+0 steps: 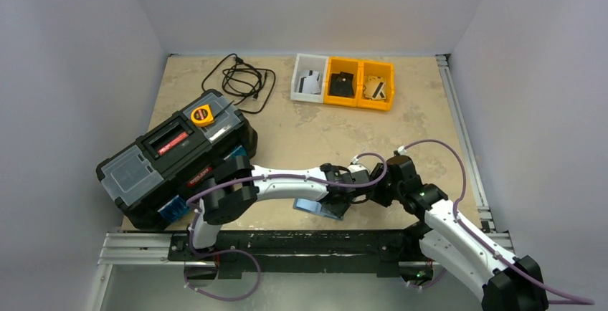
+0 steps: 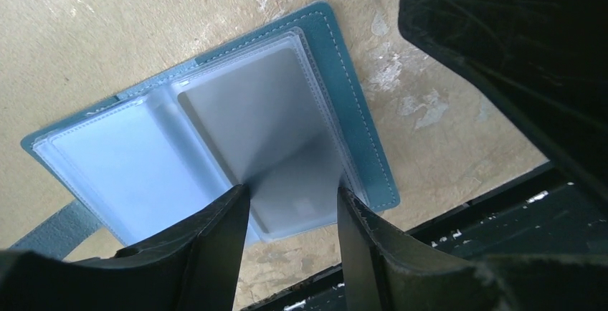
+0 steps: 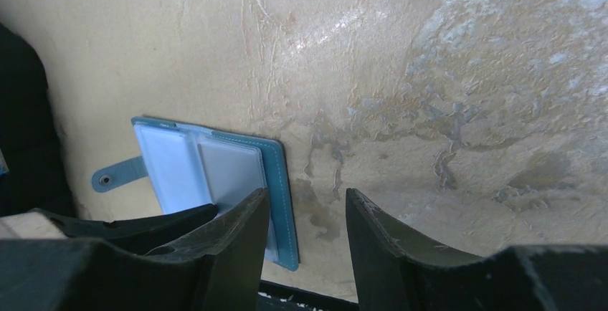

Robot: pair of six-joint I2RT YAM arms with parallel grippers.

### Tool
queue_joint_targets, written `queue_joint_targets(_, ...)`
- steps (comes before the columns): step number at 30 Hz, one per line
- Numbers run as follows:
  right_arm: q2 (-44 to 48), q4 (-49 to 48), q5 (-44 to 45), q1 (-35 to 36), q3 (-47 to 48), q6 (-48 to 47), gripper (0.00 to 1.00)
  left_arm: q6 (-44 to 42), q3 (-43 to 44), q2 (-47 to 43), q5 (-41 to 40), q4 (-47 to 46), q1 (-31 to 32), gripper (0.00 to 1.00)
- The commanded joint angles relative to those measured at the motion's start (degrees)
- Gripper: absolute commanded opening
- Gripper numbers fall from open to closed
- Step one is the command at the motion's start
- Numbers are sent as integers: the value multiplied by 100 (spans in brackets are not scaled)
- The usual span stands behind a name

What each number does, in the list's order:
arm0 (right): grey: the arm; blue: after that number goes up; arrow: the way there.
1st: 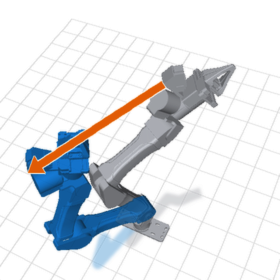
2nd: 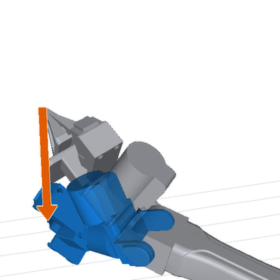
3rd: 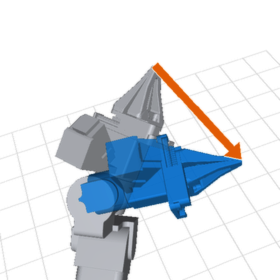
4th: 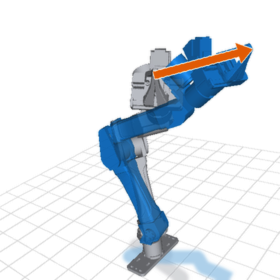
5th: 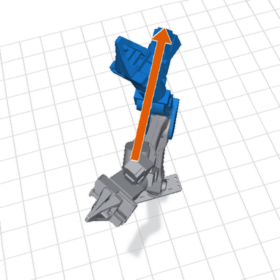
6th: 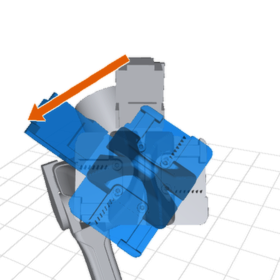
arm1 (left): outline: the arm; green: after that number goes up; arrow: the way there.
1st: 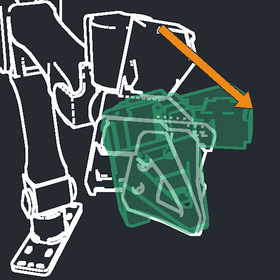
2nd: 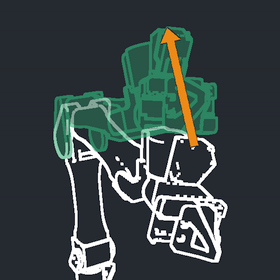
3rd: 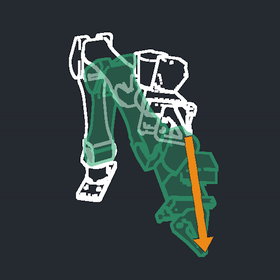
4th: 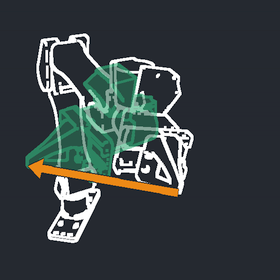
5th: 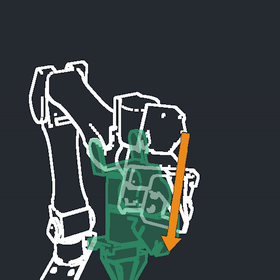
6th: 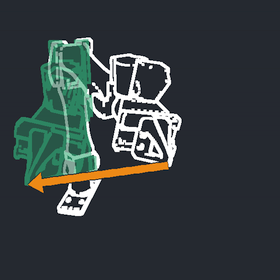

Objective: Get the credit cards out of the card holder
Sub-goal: Remove the credit card from the card holder.

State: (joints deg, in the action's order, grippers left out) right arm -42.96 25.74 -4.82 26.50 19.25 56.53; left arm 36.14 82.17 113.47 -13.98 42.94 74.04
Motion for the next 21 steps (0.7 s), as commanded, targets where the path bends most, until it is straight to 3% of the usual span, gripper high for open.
queue_joint_targets(1, 87, 1, 157, -15, 159, 23, 44, -97, 291, 224, -124, 151, 99, 48)
queue_joint_targets(7, 47, -154, 45, -13, 94, 53, 44, 58, 510, 565, -260, 498, 108, 42)
queue_joint_targets(18, -256, -530, -232, -10, -6, -187, 42, 267, 451, 453, -210, 420, 22, 3)
queue_joint_targets(21, -441, -773, -454, -6, -60, -220, 42, 311, 295, 273, -91, 261, -86, 0)
